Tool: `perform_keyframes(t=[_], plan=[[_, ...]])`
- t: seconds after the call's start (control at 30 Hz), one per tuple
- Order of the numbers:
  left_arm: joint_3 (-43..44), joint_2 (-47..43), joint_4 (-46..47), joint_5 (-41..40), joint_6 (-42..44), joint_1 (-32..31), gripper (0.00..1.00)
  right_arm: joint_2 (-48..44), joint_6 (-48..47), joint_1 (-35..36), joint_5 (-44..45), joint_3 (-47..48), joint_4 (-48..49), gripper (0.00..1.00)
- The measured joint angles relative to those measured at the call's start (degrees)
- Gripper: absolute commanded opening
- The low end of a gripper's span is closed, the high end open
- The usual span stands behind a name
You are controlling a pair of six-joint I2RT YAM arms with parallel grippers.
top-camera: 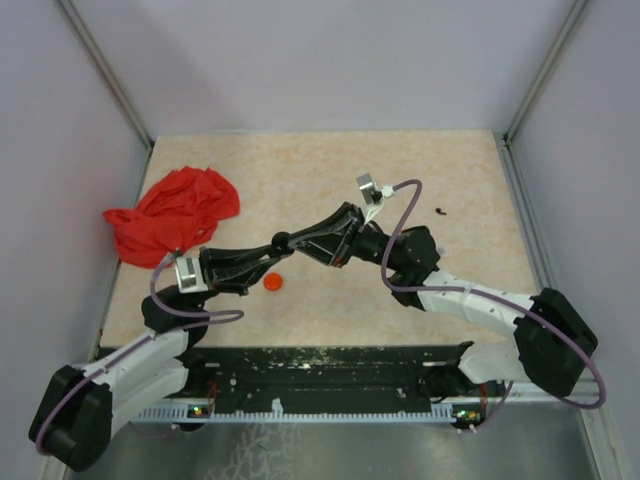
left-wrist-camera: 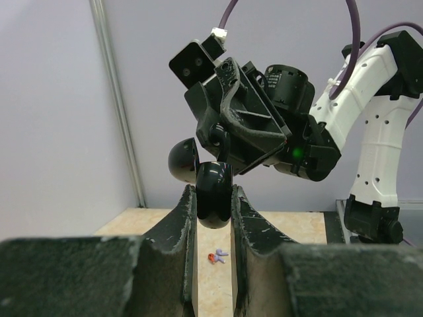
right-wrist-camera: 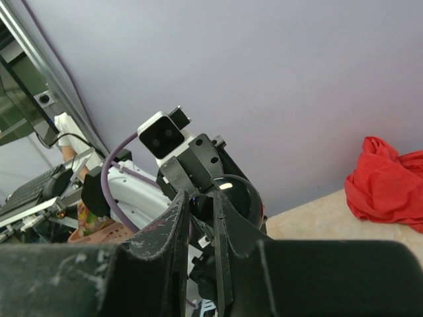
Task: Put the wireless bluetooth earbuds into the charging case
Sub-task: Place the earbud in the charging case.
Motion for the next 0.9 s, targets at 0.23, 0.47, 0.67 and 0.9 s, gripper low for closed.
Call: perform_keyframes(t=[0.23,0.47,0.67,0.9], plan=[[0.00,0.00,-0.02,-0.11,-0.70,0.00,0.00,2.14,0.42,0.52,0.24,0.00,1.60,0.01],[0.00,-0.07,-0.04,-0.50,-0.85,-0.04,0.00,2.40,0.72,0.63,0.63,-0.79,3.32,0.02],[0.00,-0.11,-0.04,-1.88,-1.33,-0.07,0.00,2.40,0.96,0.63,1.66,-1.51,4.57,0.02],[0.00,-0.22,-0.04,-2.64,-1.97,-0.07,0.00,2.89,1.97,0.63,2.36,-1.51,5.20,0.09]])
